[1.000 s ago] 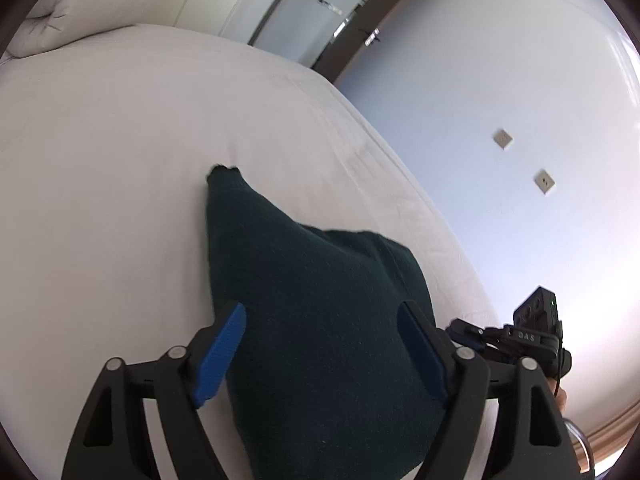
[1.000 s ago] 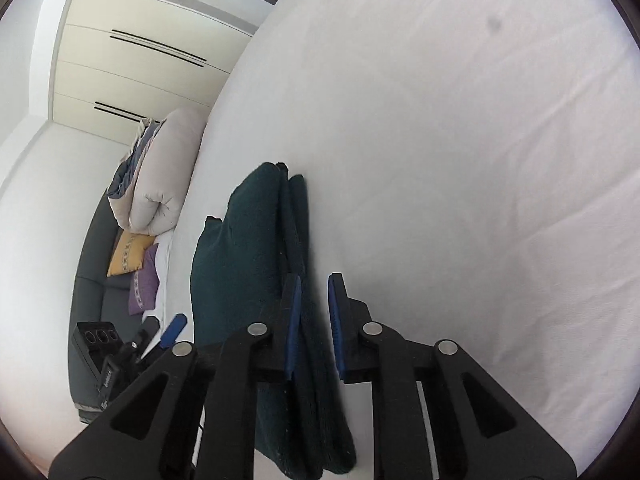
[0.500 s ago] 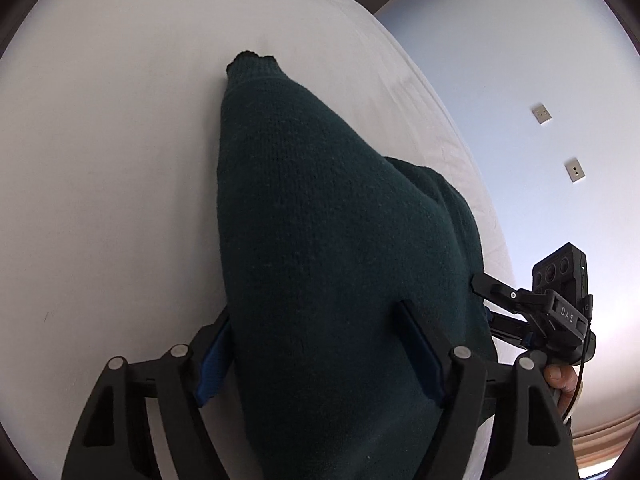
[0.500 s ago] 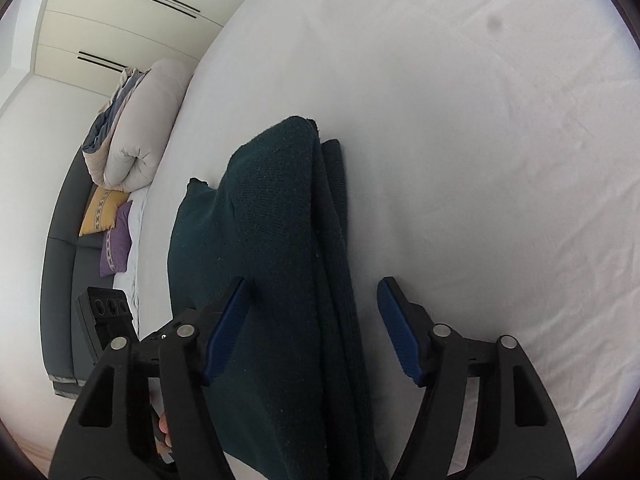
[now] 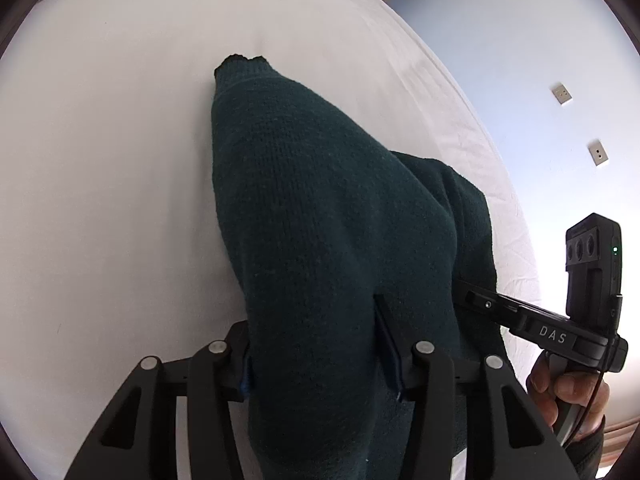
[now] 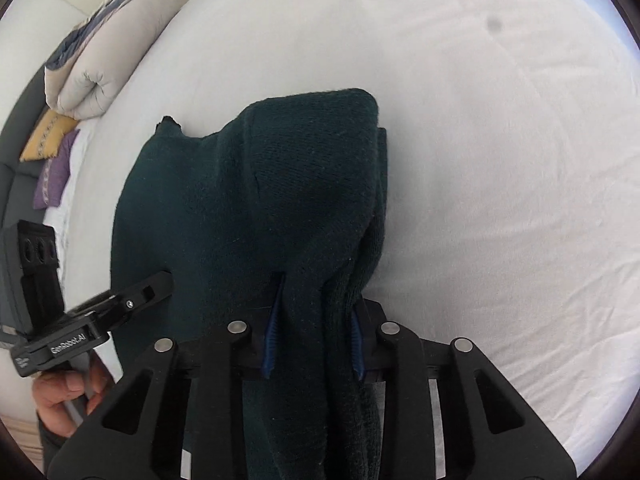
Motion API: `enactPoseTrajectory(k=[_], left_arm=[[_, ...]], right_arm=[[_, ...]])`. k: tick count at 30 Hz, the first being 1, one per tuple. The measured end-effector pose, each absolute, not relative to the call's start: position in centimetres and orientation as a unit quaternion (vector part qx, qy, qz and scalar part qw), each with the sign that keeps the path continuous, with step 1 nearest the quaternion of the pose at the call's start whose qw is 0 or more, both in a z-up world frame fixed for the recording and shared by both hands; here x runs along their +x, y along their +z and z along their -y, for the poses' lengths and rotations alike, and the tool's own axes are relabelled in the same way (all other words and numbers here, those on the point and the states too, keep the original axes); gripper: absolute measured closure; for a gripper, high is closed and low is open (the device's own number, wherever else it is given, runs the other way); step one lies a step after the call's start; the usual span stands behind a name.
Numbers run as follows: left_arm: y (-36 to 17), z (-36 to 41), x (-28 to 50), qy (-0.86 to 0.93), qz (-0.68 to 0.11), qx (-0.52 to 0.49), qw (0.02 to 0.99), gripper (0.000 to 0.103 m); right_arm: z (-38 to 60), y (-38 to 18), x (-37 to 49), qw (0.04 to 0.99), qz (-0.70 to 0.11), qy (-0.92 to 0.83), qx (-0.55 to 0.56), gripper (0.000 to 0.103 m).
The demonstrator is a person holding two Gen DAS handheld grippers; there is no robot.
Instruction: Fold small clothes
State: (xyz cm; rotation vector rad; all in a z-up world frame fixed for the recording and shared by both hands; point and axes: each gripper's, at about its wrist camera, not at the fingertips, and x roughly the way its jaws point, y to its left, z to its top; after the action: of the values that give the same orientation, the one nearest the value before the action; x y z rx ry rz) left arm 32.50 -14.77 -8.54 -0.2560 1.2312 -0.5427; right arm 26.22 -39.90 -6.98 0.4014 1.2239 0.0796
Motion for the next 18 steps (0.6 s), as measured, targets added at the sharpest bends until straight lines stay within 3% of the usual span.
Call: enactPoseTrajectory(k=[6,18], left_arm=[[-5.1,14.1,30.2,-0.242,-0.557,-0.102,0.788,0.061],[3.4,3.1,17.7,-0.248,-0.504,-0.064,0.825,0.061]], right_arm=[[34.5,-2.6,25.1,0.837,-0.543,-0.005,0.07,0.083],[24.5,5.7,12.8,0.865,-0.493,0.075,0.05,0.083]])
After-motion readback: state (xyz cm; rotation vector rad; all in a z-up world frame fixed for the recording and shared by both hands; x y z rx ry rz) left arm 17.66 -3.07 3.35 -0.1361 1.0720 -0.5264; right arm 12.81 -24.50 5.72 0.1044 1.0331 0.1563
